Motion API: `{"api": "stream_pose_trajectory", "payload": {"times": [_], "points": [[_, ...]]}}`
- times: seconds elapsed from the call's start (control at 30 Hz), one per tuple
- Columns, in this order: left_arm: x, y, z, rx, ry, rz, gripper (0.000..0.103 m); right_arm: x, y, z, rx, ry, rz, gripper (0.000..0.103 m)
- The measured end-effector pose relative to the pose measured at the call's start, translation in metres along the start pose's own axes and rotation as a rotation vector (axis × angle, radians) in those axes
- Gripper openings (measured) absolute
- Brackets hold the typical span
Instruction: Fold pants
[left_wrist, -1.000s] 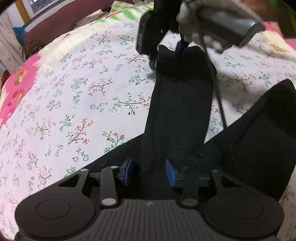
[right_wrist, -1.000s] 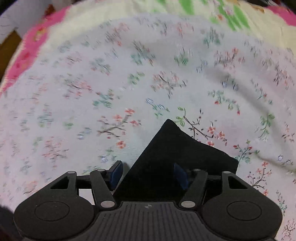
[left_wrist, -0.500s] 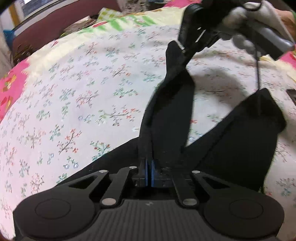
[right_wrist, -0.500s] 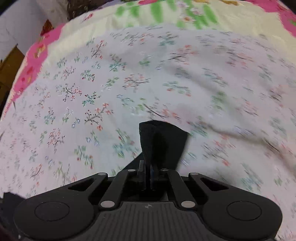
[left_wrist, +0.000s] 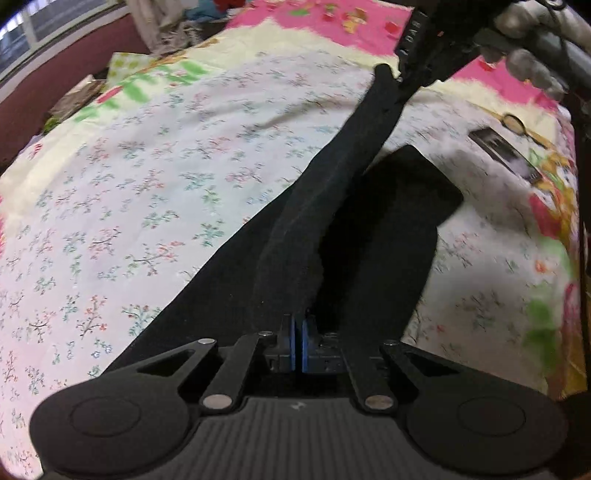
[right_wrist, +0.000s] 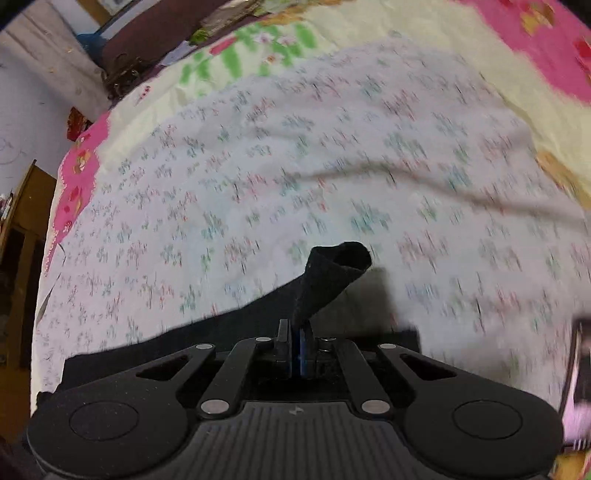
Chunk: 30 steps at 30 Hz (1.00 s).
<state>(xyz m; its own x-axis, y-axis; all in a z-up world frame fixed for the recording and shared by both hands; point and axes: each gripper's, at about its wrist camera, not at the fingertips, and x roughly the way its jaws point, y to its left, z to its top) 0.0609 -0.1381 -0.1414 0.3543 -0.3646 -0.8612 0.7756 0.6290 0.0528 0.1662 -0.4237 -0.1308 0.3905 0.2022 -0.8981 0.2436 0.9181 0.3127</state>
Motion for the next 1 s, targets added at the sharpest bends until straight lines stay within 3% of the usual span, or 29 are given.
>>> {"api": "stream_pose_trajectory", "payload": {"times": [0.13, 0.4, 0.57, 0.67, 0.7, 0.77, 0.87, 1.0], "points": [[0.003, -0.008, -0.001, 0.049, 0.022, -0.026, 0.015, 0.006, -0.022, -0.024, 0.109, 0.033, 0.006, 0.0], [-0.006, -0.025, -0.005, 0.141, 0.051, -0.083, 0.015, -0.013, -0.04, -0.043, 0.128, 0.014, 0.007, 0.0], [0.007, -0.04, -0.015, 0.263, 0.098, -0.098, 0.015, 0.029, -0.056, -0.056, 0.048, 0.084, -0.101, 0.0], [0.014, -0.052, -0.023, 0.311, 0.146, -0.146, 0.015, 0.044, -0.066, -0.067, 0.09, 0.143, -0.092, 0.0], [0.015, -0.056, -0.026, 0.318, 0.161, -0.161, 0.015, 0.042, -0.069, -0.07, 0.091, 0.135, -0.095, 0.004], [0.019, -0.065, -0.033, 0.347, 0.197, -0.179, 0.015, 0.033, -0.075, -0.074, 0.072, 0.098, -0.108, 0.02], [0.018, -0.073, -0.033, 0.4, 0.204, -0.177, 0.015, 0.023, -0.084, -0.071, 0.055, 0.052, -0.101, 0.024], [0.018, -0.074, -0.009, 0.403, 0.151, -0.16, 0.016, 0.029, -0.089, -0.06, 0.052, 0.0, -0.033, 0.031]]}}
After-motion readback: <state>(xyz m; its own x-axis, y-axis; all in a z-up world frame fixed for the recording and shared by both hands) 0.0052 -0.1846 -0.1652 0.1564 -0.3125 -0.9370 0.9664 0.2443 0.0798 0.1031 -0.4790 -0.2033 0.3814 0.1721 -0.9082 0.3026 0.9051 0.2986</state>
